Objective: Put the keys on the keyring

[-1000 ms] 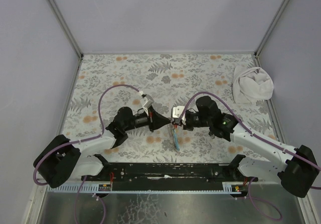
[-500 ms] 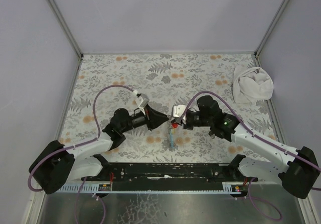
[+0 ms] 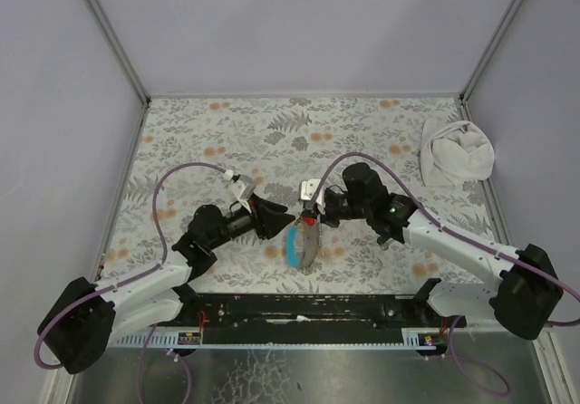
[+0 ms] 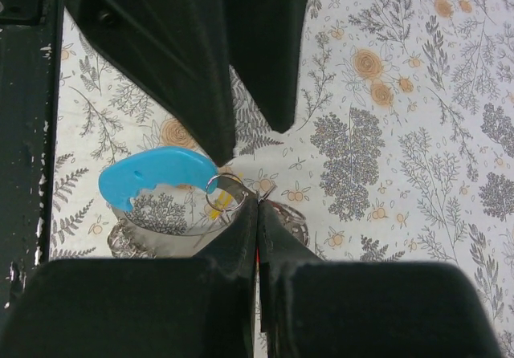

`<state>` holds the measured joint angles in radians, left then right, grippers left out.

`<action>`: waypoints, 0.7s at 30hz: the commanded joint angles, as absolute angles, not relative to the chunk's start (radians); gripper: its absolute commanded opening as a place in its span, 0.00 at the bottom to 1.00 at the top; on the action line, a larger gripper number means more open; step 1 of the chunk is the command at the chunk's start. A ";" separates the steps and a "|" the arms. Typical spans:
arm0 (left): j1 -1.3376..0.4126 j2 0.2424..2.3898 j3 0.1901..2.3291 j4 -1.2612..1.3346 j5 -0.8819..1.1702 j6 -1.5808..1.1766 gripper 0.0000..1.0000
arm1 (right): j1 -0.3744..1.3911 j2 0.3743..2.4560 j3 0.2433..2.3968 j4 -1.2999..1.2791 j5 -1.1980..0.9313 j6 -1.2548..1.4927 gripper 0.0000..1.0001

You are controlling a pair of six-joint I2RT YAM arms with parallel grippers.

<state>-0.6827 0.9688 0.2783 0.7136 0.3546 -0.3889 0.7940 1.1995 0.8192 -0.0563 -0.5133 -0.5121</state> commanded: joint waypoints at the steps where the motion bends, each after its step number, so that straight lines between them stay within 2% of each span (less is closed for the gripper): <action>1: -0.677 0.913 0.250 0.656 0.344 -0.396 0.43 | 0.801 1.231 0.891 0.030 -0.487 -0.475 0.00; 13: -0.651 0.828 0.270 0.422 0.134 -0.322 0.46 | 0.799 1.517 1.058 0.050 -0.194 -0.323 0.00; 21: -0.643 0.759 0.248 0.357 0.014 -0.265 0.49 | 0.791 1.773 1.194 0.038 -0.149 -0.233 0.00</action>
<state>-0.6529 0.8032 0.2485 0.3920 0.1047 -0.3149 0.7937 1.7012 1.1049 0.0105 -0.2012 -0.3077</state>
